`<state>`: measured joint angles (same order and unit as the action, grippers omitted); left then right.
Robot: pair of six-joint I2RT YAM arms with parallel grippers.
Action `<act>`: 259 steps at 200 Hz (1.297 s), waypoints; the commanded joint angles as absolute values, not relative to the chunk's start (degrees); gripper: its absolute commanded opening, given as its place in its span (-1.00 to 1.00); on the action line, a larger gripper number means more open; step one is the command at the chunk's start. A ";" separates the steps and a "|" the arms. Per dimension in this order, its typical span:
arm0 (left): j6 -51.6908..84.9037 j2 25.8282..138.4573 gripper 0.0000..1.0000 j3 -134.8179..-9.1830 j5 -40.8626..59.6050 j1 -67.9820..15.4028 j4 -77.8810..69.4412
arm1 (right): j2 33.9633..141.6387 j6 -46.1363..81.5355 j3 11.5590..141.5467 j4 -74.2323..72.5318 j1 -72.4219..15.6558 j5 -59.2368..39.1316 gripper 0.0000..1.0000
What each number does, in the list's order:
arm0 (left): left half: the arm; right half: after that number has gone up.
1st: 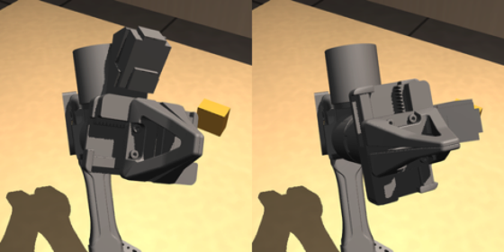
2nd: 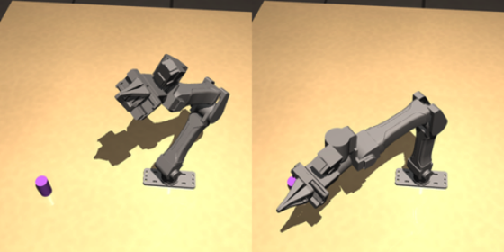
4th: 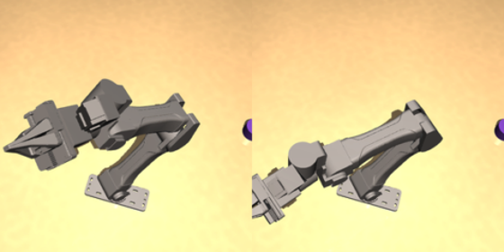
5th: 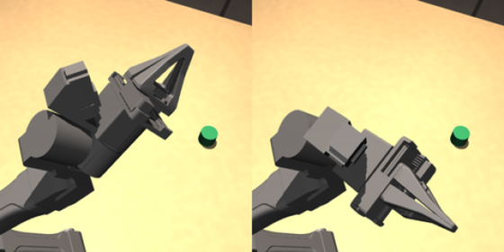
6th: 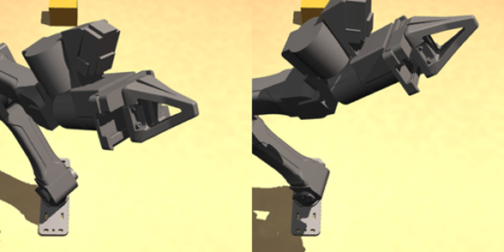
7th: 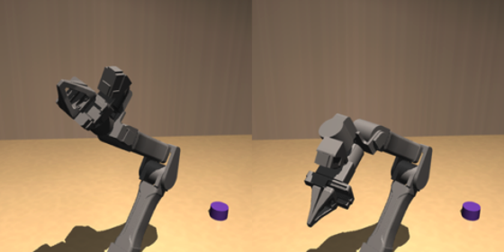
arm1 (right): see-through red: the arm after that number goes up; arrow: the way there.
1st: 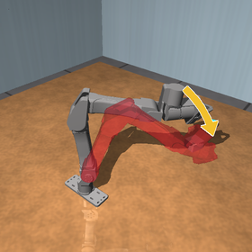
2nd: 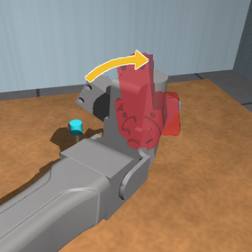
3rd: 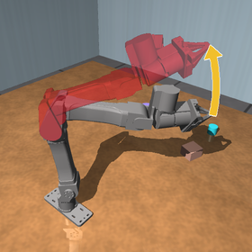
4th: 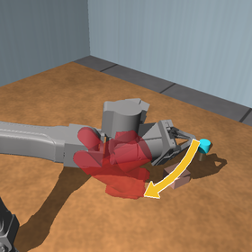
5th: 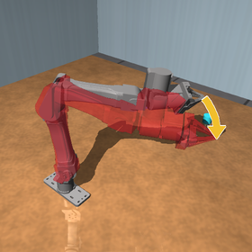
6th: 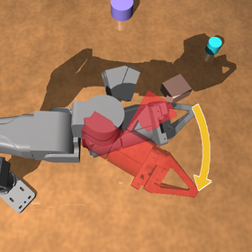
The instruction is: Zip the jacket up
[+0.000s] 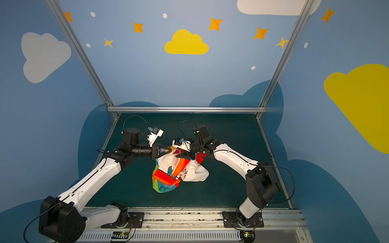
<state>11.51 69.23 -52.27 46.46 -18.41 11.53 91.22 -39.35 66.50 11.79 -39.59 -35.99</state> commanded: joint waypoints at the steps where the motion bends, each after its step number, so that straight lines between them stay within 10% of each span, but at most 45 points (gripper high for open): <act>1: 13.66 67.60 -0.94 -49.68 41.43 -18.06 11.91 | 86.76 -33.68 63.18 9.10 -39.66 -28.05 0.01; 53: 24.63 63.19 -0.94 -38.04 28.56 -17.33 0.76 | 73.01 9.65 56.27 14.11 -46.17 -4.58 0.02; 104: 27.50 64.36 -0.94 -36.21 27.25 -16.57 1.41 | 74.38 46.27 50.52 7.72 -54.41 -2.80 0.03; 259: 31.65 63.73 -0.94 -28.65 29.71 -16.32 -4.57 | 88.92 57.40 45.34 -8.70 -54.58 -13.61 0.16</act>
